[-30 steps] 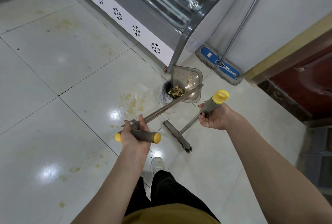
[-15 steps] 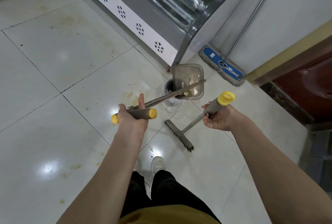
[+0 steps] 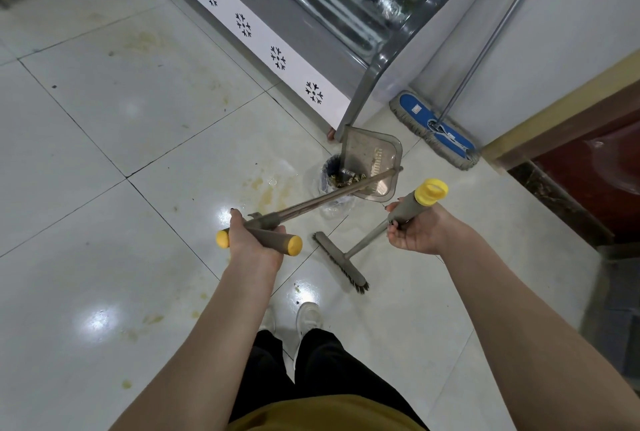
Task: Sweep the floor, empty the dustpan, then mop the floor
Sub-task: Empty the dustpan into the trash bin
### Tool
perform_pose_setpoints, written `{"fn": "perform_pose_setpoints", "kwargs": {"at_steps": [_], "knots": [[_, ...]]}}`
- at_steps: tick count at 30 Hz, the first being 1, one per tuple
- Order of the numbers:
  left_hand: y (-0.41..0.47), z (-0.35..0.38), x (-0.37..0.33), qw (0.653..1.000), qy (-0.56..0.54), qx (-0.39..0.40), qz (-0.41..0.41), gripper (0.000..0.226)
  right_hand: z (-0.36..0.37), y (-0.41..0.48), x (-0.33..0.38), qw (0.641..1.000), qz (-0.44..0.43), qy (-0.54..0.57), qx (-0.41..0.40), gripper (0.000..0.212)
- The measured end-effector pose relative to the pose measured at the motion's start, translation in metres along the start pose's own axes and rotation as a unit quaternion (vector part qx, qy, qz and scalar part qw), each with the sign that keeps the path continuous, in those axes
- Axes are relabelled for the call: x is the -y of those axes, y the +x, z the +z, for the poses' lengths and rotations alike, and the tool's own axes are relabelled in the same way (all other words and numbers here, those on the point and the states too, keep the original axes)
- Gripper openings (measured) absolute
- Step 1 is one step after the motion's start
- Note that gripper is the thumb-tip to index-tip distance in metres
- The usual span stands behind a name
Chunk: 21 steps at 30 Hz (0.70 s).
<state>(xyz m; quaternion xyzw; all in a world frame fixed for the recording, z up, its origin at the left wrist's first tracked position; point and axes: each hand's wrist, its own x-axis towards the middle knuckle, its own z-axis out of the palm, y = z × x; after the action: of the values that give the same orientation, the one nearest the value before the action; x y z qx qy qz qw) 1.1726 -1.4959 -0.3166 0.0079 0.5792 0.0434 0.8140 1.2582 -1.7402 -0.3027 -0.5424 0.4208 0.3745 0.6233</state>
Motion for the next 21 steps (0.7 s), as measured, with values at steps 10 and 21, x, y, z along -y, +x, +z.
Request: {"fn": "perform_pose_setpoints", "kwargs": {"at_steps": [10, 21], "knots": [[0.012, -0.010, -0.006, 0.998, 0.055, -0.032, -0.007, 0.017, 0.008, 0.002, -0.006, 1.000, 0.009, 0.000, 0.011, 0.028], [-0.016, 0.010, -0.008, 0.997, -0.057, -0.028, -0.044, 0.021, 0.006, 0.004, -0.011, 1.000, 0.013, 0.005, 0.005, 0.027]]}}
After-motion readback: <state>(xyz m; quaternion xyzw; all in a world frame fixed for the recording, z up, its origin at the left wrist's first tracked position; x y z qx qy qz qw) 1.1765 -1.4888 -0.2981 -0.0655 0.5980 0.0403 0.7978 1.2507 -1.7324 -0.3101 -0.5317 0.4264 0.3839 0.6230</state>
